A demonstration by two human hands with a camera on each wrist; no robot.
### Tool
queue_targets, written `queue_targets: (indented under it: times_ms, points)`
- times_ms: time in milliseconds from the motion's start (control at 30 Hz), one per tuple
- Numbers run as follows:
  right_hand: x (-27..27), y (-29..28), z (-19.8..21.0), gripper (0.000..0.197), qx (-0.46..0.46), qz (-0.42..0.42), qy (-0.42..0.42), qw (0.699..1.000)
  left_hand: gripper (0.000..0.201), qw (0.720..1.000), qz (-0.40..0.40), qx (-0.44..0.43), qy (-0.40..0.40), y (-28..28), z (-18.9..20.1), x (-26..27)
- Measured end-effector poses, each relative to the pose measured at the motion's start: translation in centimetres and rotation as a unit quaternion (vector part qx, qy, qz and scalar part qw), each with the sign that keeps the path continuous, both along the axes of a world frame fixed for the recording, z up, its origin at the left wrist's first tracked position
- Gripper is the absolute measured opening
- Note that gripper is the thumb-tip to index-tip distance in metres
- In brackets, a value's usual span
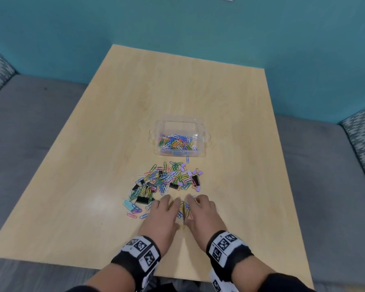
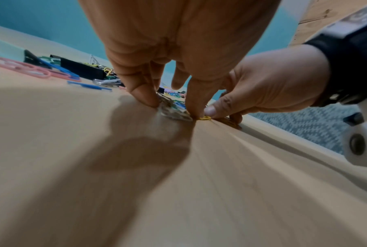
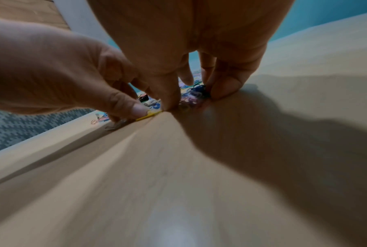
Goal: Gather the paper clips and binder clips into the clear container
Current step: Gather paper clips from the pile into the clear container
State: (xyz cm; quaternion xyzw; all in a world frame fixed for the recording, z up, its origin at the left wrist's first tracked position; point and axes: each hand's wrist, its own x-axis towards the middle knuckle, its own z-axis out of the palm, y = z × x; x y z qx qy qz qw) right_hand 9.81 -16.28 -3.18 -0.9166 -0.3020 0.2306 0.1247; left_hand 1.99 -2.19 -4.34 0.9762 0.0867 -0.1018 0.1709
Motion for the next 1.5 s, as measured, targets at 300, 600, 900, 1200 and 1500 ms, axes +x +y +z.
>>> queue_targets:
  times_ms: [300, 600, 900, 1200, 1500]
  points:
    - [1.6, 2.4, 0.1, 0.039, -0.017, 0.061, -0.003, 0.998, 0.029, 0.999, -0.002, -0.029, 0.042, 0.9, -0.1, 2.5]
    - [2.2, 2.3, -0.1, 0.038, -0.026, 0.097, -0.008, 0.995, 0.036, 0.997, -0.038, -0.017, 0.059, 1.2, 0.1, 3.0]
    - [4.0, 2.0, 0.5, 0.021, -0.004, -0.010, 0.061, 0.998, 0.023, 0.996, 0.028, -0.058, 0.066, 1.8, 0.5, 3.7]
    - [9.5, 2.6, 3.4, 0.023, 0.156, -0.249, 0.319, 0.901, 0.017, 0.912, 0.223, -0.339, 0.059, 5.5, 4.6, 6.8]
    - [18.8, 10.5, 7.3, 0.018, 0.259, -0.279, 0.223, 0.898, 0.014, 0.931, 0.224, -0.279, -0.067, 10.4, 8.2, 17.8]
